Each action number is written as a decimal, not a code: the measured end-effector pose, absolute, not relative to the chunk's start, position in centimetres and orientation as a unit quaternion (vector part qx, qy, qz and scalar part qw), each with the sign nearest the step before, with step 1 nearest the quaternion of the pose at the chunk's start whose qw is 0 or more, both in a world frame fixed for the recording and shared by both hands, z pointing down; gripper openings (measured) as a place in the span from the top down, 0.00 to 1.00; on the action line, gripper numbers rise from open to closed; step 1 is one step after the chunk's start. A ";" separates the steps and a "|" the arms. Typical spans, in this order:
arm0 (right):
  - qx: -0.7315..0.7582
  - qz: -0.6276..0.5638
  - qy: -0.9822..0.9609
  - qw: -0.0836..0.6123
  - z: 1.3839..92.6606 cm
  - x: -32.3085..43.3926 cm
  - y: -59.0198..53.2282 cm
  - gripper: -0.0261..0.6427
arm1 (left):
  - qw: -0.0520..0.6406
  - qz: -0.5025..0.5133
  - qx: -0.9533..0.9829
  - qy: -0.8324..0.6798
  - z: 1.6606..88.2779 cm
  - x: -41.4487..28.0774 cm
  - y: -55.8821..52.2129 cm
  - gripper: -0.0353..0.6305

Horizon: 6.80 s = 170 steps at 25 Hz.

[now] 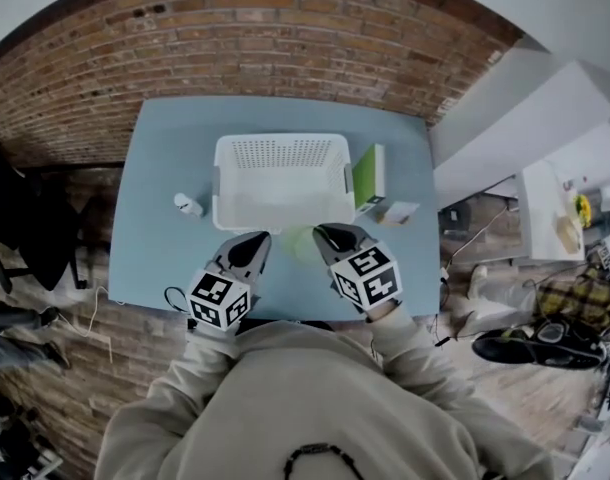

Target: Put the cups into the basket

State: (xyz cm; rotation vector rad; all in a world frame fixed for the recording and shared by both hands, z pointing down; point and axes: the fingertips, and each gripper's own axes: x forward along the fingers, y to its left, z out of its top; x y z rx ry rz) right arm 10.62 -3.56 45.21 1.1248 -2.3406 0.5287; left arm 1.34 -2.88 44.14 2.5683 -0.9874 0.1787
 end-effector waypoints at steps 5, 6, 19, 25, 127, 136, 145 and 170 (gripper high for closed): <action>0.409 0.188 -0.861 0.236 43.9 11.6 -3.8 0.92 | 0.188 0.065 0.913 -0.357 43.3 1.9 -2.8 0.95; 0.409 0.186 -0.863 0.233 43.6 11.7 -4.0 0.92 | 0.185 0.067 0.913 -0.357 43.2 2.0 -2.9 0.95; 0.391 0.166 -0.879 0.216 41.6 12.2 -6.5 0.92 | 0.176 0.061 0.910 -0.371 41.5 3.4 -4.6 0.95; 0.397 0.176 -0.875 0.213 42.3 10.9 -8.6 0.92 | 0.183 0.057 0.907 -0.375 41.7 1.4 -6.7 0.95; 0.354 0.297 -0.774 0.433 68.7 7.9 -22.7 0.75 | 0.311 0.030 0.874 -0.371 48.8 -1.8 -22.1 0.95; 0.375 0.281 -0.787 0.402 65.1 7.9 -22.4 0.82 | 0.294 0.024 0.881 -0.369 47.1 -1.5 -20.4 0.95; 0.381 0.263 -0.797 0.389 61.8 8.5 -20.3 0.92 | 0.263 0.040 0.889 -0.373 45.4 -1.7 -17.6 0.95; 0.415 0.234 -0.826 0.301 52.4 10.5 -11.9 0.94 | 0.206 0.030 0.906 -0.369 39.8 1.3 -8.1 0.95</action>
